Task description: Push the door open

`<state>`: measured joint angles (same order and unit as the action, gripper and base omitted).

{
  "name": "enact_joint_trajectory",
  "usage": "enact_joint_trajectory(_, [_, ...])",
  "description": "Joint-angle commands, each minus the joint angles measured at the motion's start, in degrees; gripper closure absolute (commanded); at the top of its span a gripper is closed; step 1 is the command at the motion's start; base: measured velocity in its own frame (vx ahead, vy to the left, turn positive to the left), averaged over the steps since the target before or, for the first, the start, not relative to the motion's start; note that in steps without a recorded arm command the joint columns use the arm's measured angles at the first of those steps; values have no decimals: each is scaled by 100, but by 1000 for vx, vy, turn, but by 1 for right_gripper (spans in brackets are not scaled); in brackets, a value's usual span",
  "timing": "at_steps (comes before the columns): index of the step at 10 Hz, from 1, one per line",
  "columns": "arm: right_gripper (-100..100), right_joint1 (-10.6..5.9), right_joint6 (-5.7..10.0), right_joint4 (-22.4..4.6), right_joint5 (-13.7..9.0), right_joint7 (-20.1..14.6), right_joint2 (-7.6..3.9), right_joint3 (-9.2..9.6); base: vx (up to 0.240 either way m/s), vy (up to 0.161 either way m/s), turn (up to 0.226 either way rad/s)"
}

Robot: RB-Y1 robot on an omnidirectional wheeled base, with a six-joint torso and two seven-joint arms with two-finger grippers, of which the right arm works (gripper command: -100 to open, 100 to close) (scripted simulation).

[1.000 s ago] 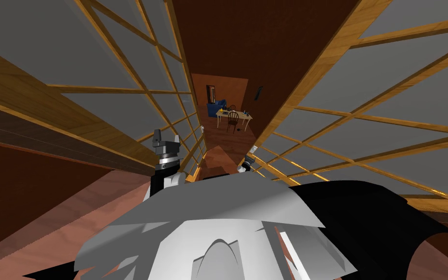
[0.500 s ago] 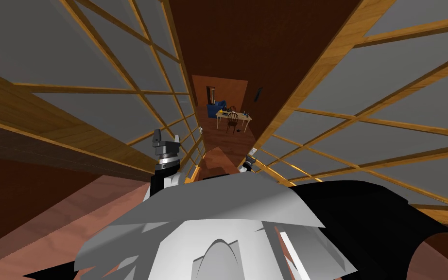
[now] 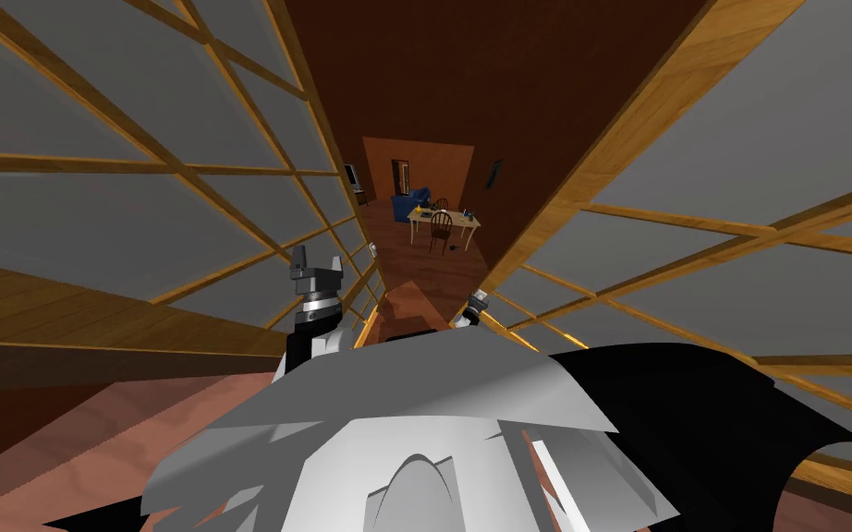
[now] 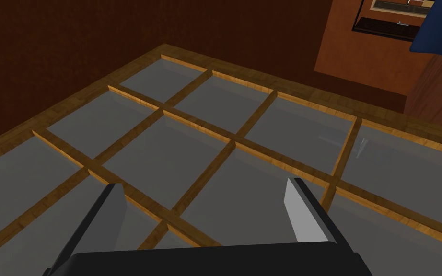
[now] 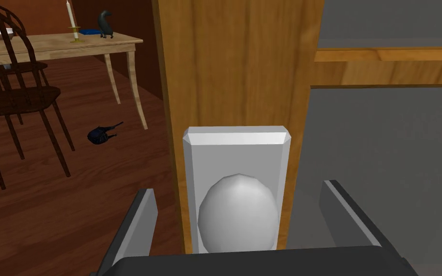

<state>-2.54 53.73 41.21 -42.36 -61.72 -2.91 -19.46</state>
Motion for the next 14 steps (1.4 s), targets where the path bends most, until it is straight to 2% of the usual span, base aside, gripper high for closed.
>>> enact_joint_trajectory(1, [100,1,-3,0,0,3,-1,1,-15,9,-14])
enact_joint_trajectory(6, [100,1,-3,0,0,3,-1,1,-12,13,3])
enact_joint_trajectory(8, [100,17,-3,-26,-99,10,-53,-110,133,-59,-39])
enact_joint_trajectory(11, [100,19,2,-28,-121,11,-65,-136,98,-47,-14])
enact_joint_trajectory(14, [100,29,38,-42,-279,19,-121,-323,159,-72,-42])
